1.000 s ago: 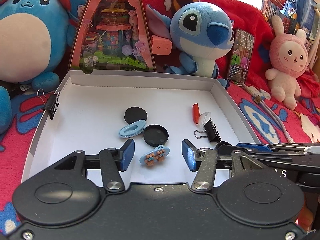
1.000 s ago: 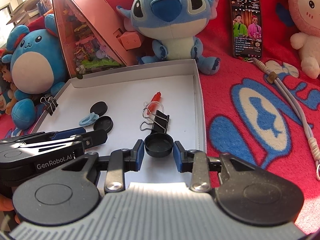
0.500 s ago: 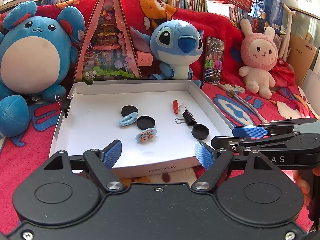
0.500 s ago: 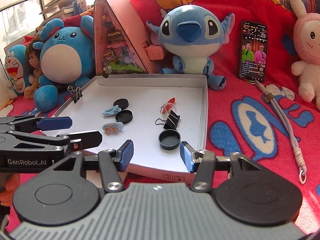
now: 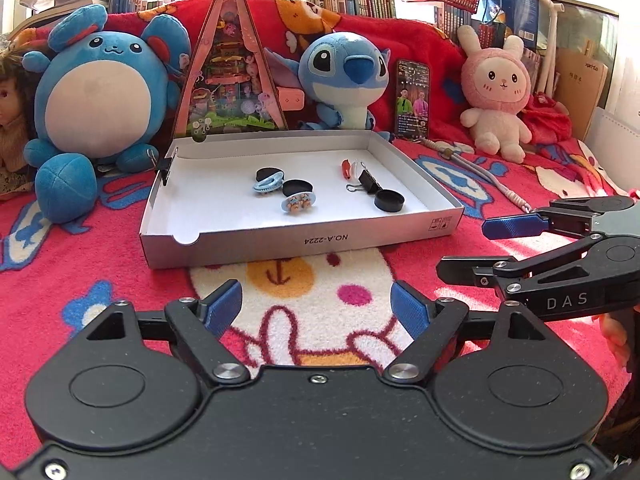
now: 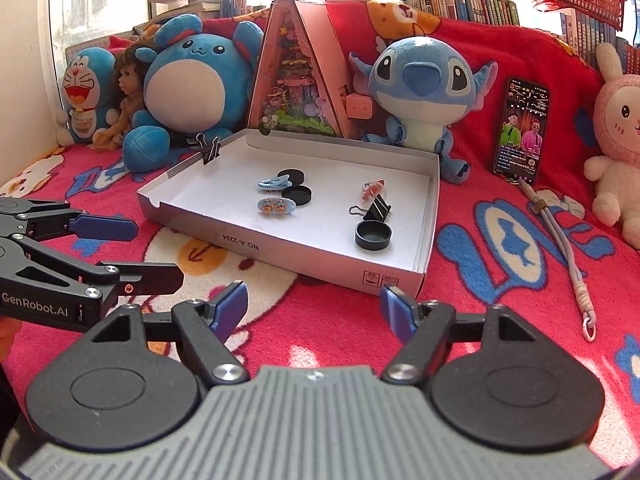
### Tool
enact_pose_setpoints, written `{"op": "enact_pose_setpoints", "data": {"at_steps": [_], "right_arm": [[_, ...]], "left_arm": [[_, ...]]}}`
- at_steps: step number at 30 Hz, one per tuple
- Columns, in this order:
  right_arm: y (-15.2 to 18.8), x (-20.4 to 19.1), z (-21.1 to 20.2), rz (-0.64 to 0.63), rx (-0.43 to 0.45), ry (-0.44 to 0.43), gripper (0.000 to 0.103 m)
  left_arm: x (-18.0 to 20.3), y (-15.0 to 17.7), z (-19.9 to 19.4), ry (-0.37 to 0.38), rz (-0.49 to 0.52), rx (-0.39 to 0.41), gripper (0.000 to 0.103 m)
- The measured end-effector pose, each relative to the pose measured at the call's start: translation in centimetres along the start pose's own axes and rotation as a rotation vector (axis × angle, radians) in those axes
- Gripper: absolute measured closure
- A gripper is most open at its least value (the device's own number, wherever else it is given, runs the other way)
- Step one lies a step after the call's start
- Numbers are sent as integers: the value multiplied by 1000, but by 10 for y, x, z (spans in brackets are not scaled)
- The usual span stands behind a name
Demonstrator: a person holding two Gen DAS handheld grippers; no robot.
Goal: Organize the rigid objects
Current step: 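Move both tools back toward the red marker and brown nut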
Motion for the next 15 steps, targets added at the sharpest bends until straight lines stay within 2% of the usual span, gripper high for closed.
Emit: {"op": "enact_pose_setpoints", "data": {"at_steps": [15], "right_arm": [[46, -8, -13, 8, 26, 37, 15]], "left_arm": [[3, 42, -41, -54, 53, 23, 23]]}}
Point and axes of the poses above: each gripper's, at about its wrist camera, not at the fingertips, and z roughly the way its jaws point, x to its right, y to its underside, the point moved 9 cm from there along z, roughly the way its jaws point, and after that the axes turned 5 degrees about z, right-handed, at the moved point
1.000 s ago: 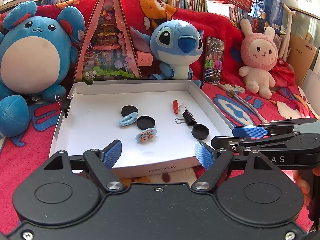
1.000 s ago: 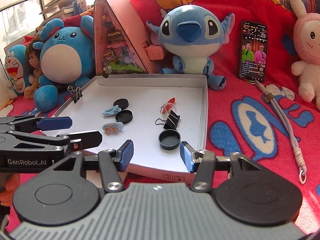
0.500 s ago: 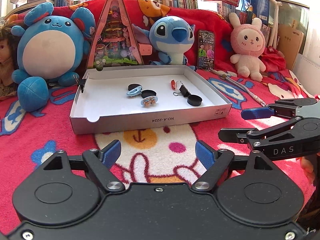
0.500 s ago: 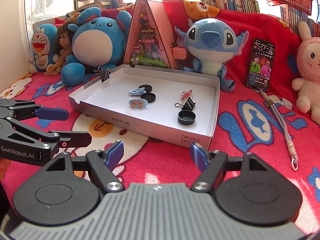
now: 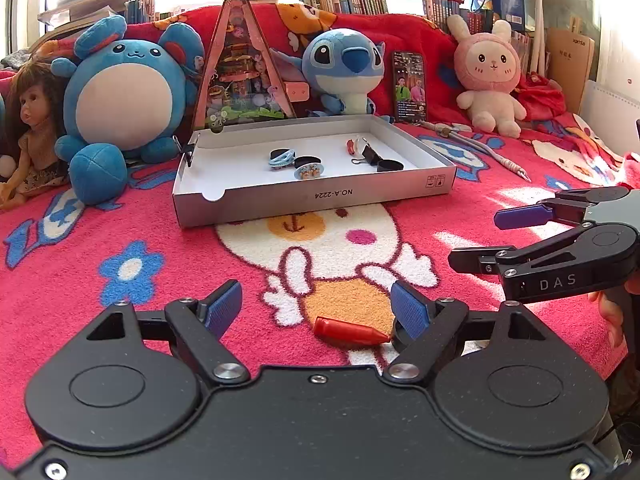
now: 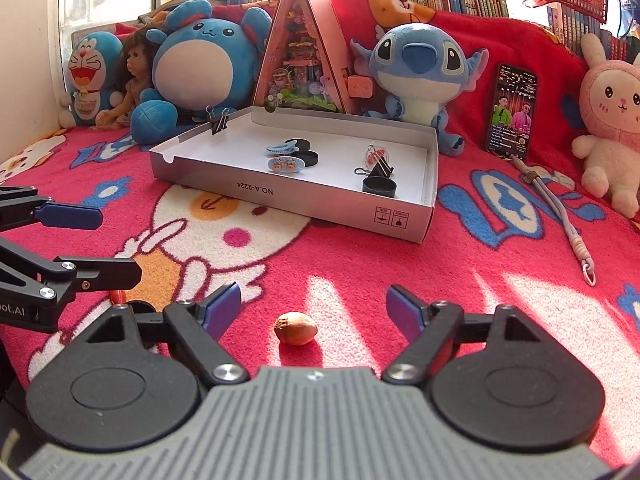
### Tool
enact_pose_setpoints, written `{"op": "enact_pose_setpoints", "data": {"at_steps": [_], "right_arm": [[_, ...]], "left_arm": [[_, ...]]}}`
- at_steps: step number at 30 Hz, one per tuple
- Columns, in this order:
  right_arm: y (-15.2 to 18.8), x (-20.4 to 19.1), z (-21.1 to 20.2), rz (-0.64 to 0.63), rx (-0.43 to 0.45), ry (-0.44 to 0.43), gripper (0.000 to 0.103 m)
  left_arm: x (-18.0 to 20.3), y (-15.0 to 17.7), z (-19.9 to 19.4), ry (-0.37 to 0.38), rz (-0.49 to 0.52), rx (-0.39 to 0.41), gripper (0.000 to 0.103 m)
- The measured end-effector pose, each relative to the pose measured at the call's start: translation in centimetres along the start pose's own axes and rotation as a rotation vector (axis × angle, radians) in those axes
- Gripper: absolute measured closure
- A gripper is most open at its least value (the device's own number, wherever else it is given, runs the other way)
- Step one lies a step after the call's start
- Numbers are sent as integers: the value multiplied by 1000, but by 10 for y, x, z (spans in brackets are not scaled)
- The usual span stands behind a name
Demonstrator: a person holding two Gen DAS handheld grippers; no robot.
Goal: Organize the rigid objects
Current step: 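Move both tools back toward the red marker and brown nut, then grasp the red marker with the left tool while the right tool grasps the brown nut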
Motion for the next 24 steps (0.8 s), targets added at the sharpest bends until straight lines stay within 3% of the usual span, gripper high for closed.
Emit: {"op": "enact_pose_setpoints", "data": {"at_steps": [11, 19, 24], "right_arm": [[14, 7, -1, 44, 5, 20, 12], [20, 2, 3, -11, 20, 57, 10], [22, 4, 5, 18, 18, 51, 8]], "left_arm": [[1, 29, -10, 30, 25, -45, 30], [14, 27, -2, 35, 53, -10, 32], [18, 25, 4, 31, 63, 9, 39]]}}
Point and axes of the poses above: each gripper's, at about its wrist camera, not at the fingertips, and z roughly the way its jaws point, x to its right, y to its underside, the point moved 9 cm from there along z, roughly the way its jaws point, and after that the axes turned 5 degrees about z, right-handed, at the moved point
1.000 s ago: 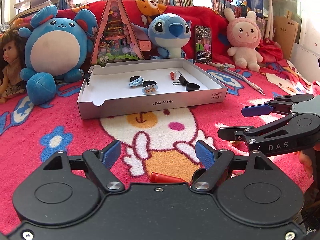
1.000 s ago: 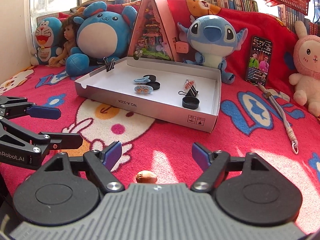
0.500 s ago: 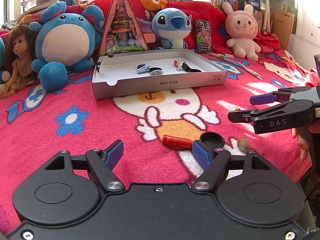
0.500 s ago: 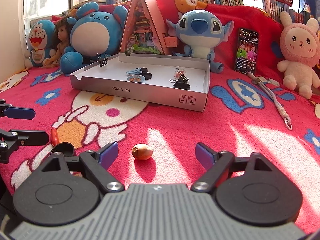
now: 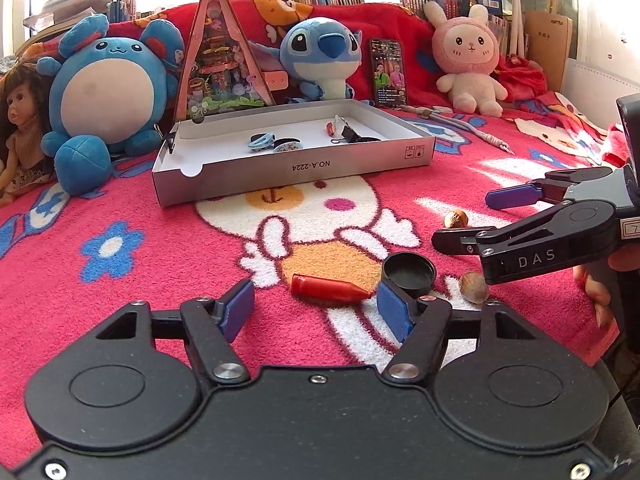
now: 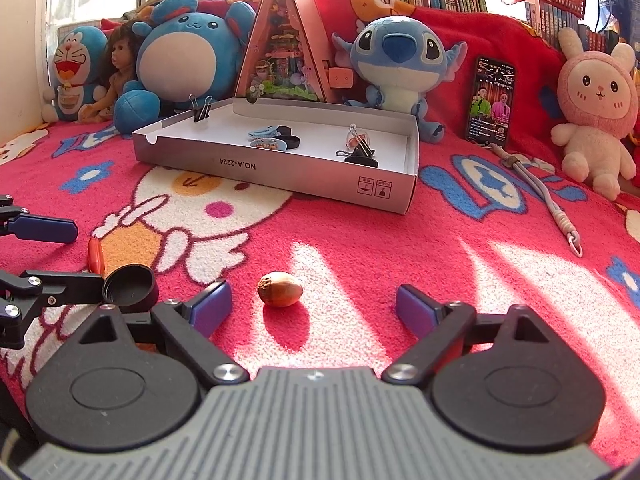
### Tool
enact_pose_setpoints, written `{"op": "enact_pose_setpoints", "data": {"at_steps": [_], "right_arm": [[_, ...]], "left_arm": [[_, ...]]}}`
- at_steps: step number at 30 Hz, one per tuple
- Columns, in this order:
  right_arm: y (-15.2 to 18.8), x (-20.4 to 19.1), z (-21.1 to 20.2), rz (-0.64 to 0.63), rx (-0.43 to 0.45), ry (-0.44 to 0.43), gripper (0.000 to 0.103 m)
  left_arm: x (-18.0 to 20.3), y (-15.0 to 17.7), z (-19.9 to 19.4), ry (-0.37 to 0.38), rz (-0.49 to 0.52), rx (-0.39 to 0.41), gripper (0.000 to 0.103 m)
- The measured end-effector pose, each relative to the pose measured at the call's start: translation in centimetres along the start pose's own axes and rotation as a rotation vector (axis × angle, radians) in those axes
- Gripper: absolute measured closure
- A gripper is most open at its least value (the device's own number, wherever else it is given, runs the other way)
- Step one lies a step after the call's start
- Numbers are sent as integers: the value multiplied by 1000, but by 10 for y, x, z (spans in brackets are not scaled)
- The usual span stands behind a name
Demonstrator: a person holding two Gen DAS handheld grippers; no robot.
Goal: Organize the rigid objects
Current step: 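Grasp the red marker with the left tool while the right tool grasps the brown nut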
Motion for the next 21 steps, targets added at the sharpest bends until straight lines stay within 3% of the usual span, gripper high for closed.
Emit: {"op": "enact_pose_setpoints", "data": {"at_steps": [7, 9, 11, 14, 16, 17, 21], "right_arm": [[1, -3, 1, -18, 0, -6, 7], [1, -4, 0, -20, 3, -12, 7], [1, -5, -2, -26, 15, -20, 14], [0, -13, -6, -51, 28, -27, 36], [-1, -19, -9, -70, 31, -19, 65], [-2, -22, -10, -77, 31, -15, 74], [-7, -22, -11, -64, 34, -13, 75]], "left_arm": [[7, -1, 1, 16, 38, 20, 53], [8, -1, 0, 23, 39, 22, 61], [7, -1, -1, 17, 23, 21, 61], [1, -5, -3, 4, -33, 27, 61], [-3, -10, -4, -9, -55, 37, 61], [-6, -12, -4, -17, -62, 41, 61], [-12, -20, -2, -28, -84, 46, 61]]}}
Point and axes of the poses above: each gripper's, at about its wrist camera, not at the fingertips, and z roughly the way its jaws point, x to its right, y to its underside, the point moved 9 cm from there along z, roughly the way its jaws point, and after that the axes turned 5 degrees about z, right-handed, at the moved point
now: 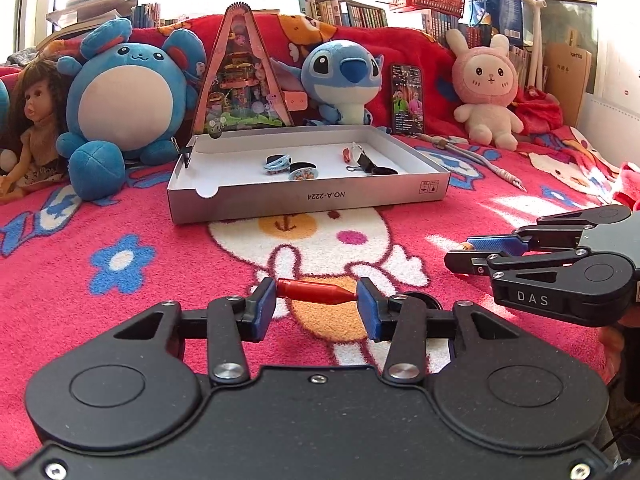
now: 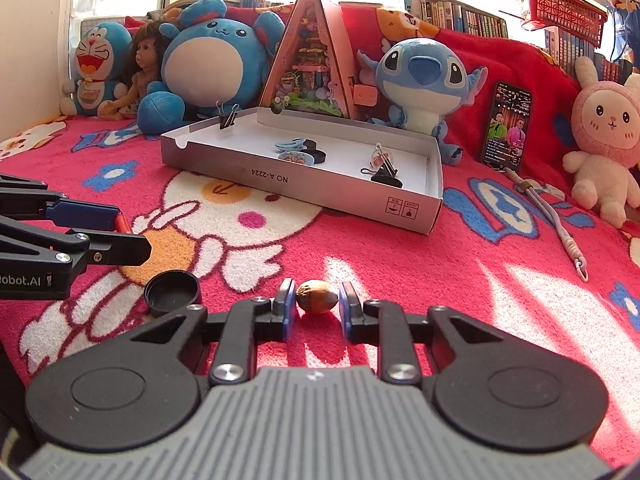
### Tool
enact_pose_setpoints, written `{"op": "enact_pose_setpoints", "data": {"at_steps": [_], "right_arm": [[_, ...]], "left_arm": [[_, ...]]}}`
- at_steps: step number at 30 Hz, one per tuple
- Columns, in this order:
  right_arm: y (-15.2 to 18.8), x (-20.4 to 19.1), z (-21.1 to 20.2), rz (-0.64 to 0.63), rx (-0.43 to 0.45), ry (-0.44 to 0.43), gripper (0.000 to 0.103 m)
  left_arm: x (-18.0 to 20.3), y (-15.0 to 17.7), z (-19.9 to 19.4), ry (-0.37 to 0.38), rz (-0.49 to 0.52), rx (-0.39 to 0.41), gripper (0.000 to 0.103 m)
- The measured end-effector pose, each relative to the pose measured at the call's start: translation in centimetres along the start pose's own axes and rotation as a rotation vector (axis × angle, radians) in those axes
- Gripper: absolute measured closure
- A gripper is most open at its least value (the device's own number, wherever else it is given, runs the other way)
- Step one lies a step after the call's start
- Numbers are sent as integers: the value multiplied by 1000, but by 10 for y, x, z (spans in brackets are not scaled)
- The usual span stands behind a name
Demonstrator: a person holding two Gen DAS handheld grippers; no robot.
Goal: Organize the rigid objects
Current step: 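Grasp the red marker with the left tool while the right tool grasps the brown nut, then carry the red marker and brown nut over the white tray box with both tools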
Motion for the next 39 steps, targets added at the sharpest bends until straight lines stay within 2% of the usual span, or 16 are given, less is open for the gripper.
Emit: {"op": "enact_pose_setpoints", "data": {"at_steps": [12, 24, 35, 39], "right_arm": [[-34, 23, 3, 80, 44, 38, 75], [-80, 55, 34, 242, 6, 39, 75], [-88, 65, 60, 295, -44, 35, 75], [-92, 70, 72, 307, -74, 38, 75]], "left_arm": [[-10, -40, 17, -28, -22, 30, 61], [-24, -95, 44, -45, -38, 76, 61], [-34, -101, 86, -61, -72, 22, 61], [-42, -101, 105, -57, -128, -28, 61]]}}
Point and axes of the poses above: each gripper's, at about its wrist camera, not at the fingertips, and z roughly the way its jaws point, x to its right, y to its underside, the point moved 9 cm from there along z, roughly the way its jaws point, and after that the axes turned 5 degrees about z, right-handed, at the moved point
